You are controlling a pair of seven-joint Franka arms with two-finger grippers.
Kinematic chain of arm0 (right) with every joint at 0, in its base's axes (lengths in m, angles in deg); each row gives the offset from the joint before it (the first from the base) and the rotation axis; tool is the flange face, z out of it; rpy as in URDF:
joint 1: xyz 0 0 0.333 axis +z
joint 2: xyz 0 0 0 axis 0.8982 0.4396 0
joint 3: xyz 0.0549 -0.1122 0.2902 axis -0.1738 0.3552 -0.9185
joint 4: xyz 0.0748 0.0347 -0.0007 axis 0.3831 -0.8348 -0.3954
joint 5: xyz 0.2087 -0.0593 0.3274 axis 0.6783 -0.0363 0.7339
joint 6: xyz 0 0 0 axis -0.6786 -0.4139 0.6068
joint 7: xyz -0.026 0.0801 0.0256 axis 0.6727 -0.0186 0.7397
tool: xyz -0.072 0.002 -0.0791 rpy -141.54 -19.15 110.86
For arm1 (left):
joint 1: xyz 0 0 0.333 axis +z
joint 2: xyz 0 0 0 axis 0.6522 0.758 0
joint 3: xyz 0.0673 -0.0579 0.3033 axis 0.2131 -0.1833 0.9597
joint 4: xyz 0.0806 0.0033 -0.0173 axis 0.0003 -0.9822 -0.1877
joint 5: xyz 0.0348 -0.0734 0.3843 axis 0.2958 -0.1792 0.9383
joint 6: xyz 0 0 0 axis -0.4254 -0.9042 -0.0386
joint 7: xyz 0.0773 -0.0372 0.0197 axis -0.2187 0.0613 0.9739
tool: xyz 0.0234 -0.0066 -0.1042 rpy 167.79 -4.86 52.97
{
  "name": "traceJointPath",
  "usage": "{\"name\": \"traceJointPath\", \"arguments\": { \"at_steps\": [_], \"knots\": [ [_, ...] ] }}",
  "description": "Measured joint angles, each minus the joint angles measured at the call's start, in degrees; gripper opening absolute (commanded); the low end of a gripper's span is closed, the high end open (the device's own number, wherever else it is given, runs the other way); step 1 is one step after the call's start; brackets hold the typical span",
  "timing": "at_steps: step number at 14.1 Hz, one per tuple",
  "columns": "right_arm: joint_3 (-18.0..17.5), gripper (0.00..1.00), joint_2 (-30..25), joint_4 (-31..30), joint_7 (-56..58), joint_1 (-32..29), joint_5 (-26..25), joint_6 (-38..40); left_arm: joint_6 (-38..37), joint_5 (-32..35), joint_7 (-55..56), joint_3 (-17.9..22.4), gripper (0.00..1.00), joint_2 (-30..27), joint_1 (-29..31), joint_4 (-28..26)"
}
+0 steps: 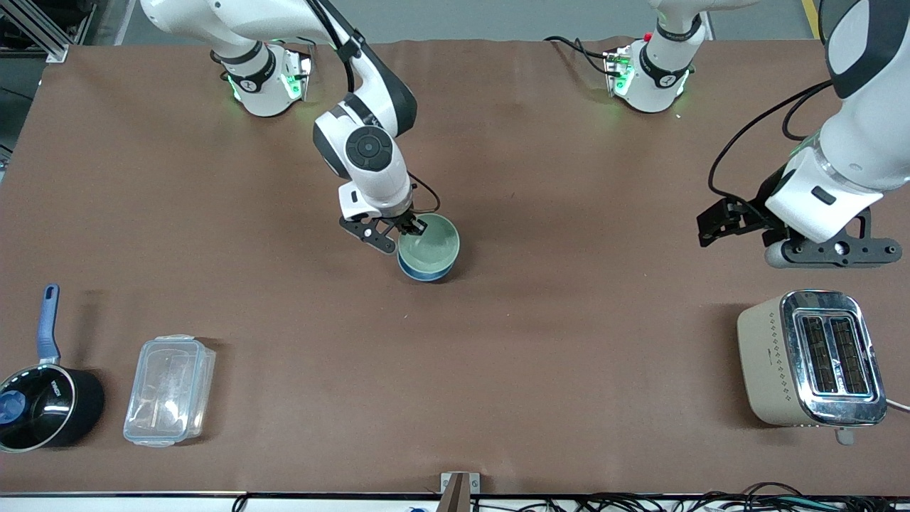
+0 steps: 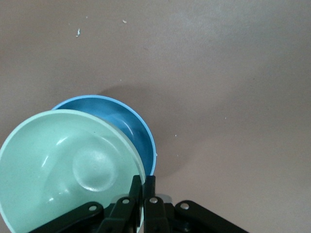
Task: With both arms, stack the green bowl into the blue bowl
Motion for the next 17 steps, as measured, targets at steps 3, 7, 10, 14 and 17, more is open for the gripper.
{"name": "traceJointPath", "arguments": {
  "at_steps": [3, 7, 10, 14, 17],
  "knots": [
    [0.0, 0.04, 0.9, 0.0, -0.7, 0.4, 0.0, -0.7, -1.1, 0.0, -3.8, 0.0, 1.0, -0.2, 3.6, -0.1],
    [0.2, 1.0, 1.4, 0.0, -0.7, 0.4, -0.1, -0.8, -3.1, 0.0, -11.6, 2.4, 1.0, -3.7, 3.8, -0.3],
    [0.7, 1.0, 0.9, 0.6, -0.7, 0.3, -0.6, 0.3, -5.7, -1.0, -11.8, 9.7, 1.0, -8.2, -3.2, -2.9],
    [1.5, 1.0, -5.1, 5.9, 0.9, -4.1, -7.3, 13.4, -5.9, -3.6, -11.8, 12.3, 1.0, -13.5, -5.5, -9.4],
    [1.7, 1.0, -12.3, 9.5, 12.1, -11.5, -9.4, 22.8, -4.8, -4.5, -11.7, 12.3, 1.0, -17.0, -5.9, -14.1]
  ]
}}
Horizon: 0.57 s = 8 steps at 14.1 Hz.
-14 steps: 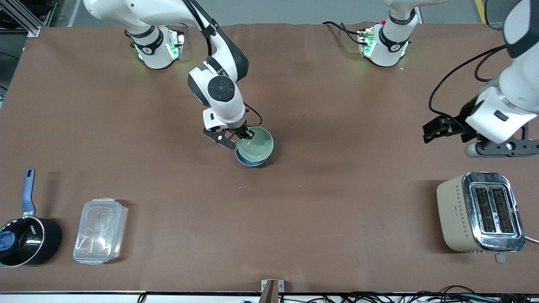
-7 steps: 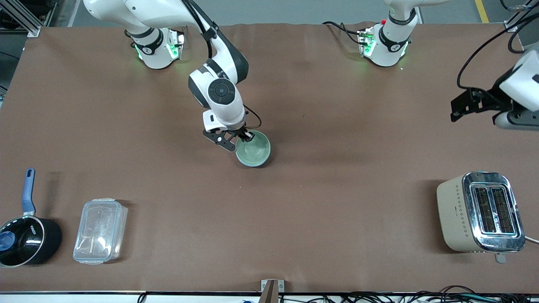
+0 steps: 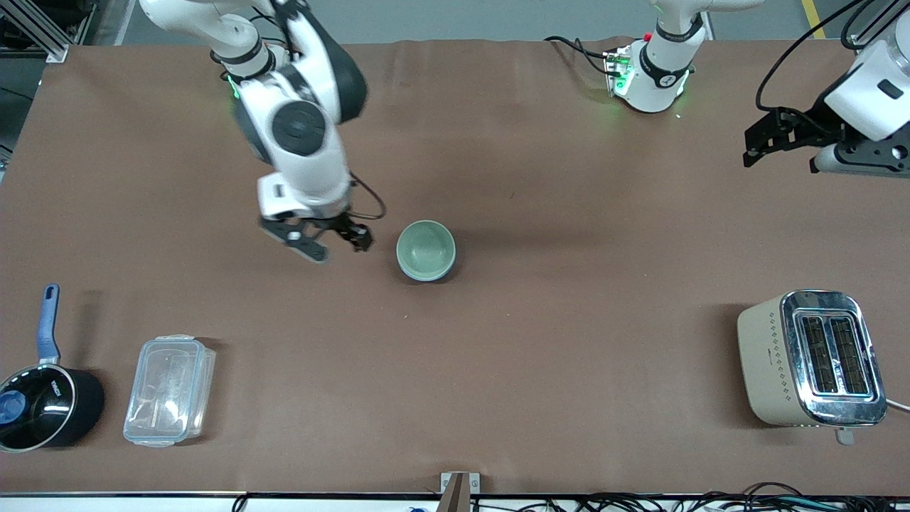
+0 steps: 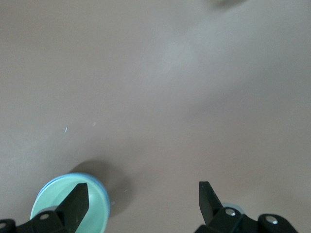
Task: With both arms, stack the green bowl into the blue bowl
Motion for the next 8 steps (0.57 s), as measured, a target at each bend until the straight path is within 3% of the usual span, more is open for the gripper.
{"name": "traceJointPath", "arguments": {
  "at_steps": [5, 8],
  "knots": [
    [0.1, 1.0, -9.6, 2.6, 25.4, -13.8, 0.0, 9.8, 0.6, 0.0, 0.0, 0.0, 1.0, -1.2, -0.1, -1.6],
    [0.2, 1.0, -12.4, 5.8, 38.2, -19.8, 1.0, 15.6, 0.6, 0.0, 0.0, 0.0, 1.0, -1.2, -0.1, -1.7]
  ]
}}
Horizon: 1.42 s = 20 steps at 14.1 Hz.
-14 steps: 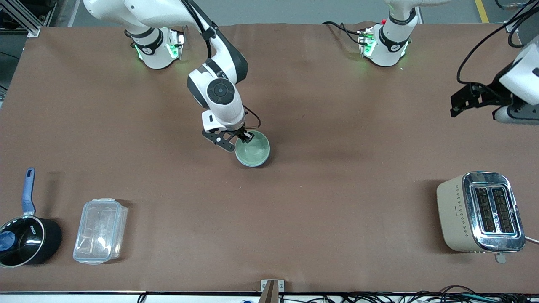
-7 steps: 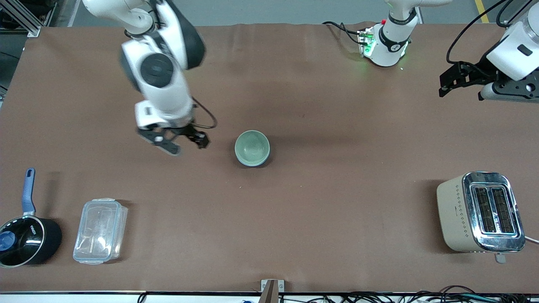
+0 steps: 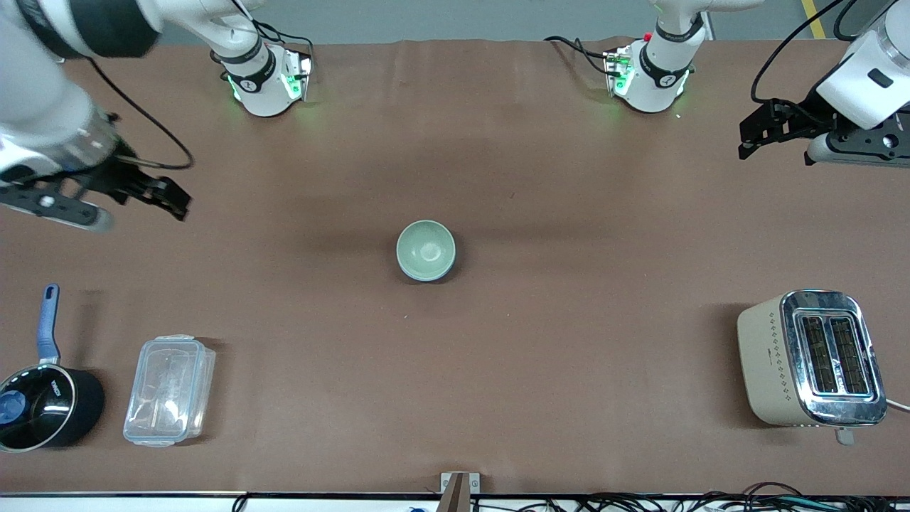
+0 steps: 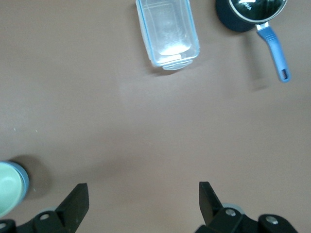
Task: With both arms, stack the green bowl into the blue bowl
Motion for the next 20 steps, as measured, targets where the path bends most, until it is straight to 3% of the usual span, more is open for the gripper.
{"name": "traceJointPath", "arguments": {
  "at_steps": [6, 10, 14, 20],
  "knots": [
    [5.5, 1.0, -0.4, 9.3, 14.5, -2.3, 1.4, 8.7, 0.0, 1.2, -0.1, 0.2, 1.0, -0.4, 0.3, 0.0],
    [5.8, 1.0, -0.1, 9.6, 15.3, -2.3, 1.6, 8.5, 0.0, 1.5, -3.2, 0.4, 1.0, -0.4, 1.8, -0.2],
    [8.1, 1.0, 0.3, 9.6, 15.5, -2.4, 6.2, 6.7, 0.0, 1.5, -4.2, 0.5, 1.0, -0.4, 2.5, -0.2],
    [9.3, 1.0, 0.3, 9.6, 17.6, -2.4, 6.4, 6.1, 0.0, 1.6, -4.2, 0.1, 1.0, -0.2, 1.9, -0.2]
  ]
}}
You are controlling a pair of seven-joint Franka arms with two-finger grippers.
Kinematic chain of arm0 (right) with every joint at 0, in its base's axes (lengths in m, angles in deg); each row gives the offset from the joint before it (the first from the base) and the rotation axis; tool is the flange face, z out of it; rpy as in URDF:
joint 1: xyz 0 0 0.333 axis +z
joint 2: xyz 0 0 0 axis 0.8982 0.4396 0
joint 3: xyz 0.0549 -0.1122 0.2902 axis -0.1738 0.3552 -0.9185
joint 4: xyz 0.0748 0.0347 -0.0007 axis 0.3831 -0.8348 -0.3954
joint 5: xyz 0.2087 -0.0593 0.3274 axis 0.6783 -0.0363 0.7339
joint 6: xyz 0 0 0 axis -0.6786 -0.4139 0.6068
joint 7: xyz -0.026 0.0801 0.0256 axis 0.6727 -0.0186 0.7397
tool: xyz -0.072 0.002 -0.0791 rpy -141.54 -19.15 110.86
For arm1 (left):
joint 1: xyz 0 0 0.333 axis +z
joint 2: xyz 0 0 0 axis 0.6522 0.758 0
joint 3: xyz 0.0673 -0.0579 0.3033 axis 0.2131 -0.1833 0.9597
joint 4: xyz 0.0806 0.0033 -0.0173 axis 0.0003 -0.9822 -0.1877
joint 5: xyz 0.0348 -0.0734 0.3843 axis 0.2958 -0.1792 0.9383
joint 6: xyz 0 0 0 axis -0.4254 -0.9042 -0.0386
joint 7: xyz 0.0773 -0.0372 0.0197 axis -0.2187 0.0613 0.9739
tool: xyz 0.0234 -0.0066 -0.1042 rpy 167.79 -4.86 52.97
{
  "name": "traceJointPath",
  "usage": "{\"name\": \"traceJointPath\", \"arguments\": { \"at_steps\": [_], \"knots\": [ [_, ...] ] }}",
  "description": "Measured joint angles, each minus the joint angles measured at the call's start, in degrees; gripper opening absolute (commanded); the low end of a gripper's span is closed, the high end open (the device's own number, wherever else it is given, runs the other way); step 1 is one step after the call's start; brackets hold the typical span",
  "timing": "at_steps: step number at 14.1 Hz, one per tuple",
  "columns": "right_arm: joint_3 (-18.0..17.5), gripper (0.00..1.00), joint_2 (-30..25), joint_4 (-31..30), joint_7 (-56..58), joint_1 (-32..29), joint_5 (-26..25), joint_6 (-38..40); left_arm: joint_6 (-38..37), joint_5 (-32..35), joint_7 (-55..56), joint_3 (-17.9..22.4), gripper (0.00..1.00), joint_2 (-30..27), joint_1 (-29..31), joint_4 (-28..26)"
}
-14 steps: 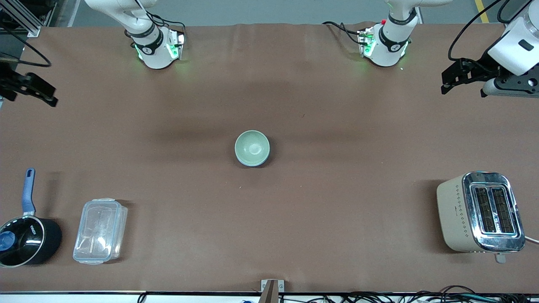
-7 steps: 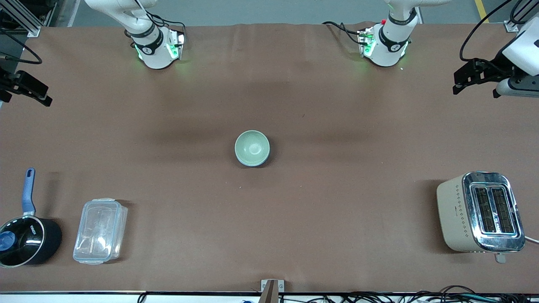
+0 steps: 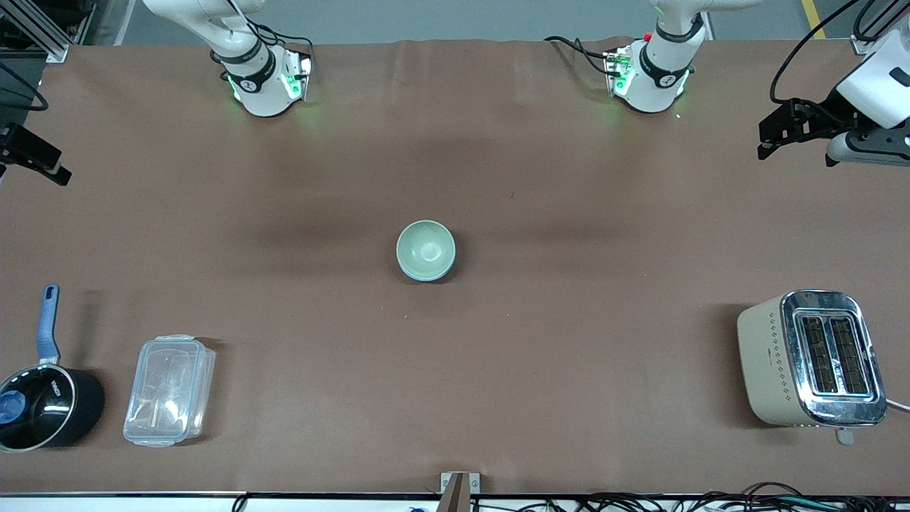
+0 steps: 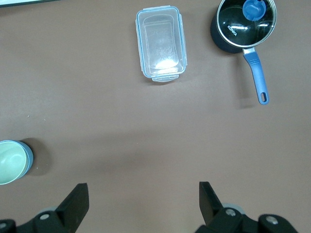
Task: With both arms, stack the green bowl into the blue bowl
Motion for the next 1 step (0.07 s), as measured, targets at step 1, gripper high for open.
{"name": "traceJointPath", "arguments": {
  "at_steps": [1],
  "knots": [
    [0.0, 1.0, 0.0, 0.0, 0.0, 0.0, 0.0, 0.0, 0.0, 0.0, 0.0, 0.0, 1.0, 0.1, 0.0, 0.0]
  ]
}}
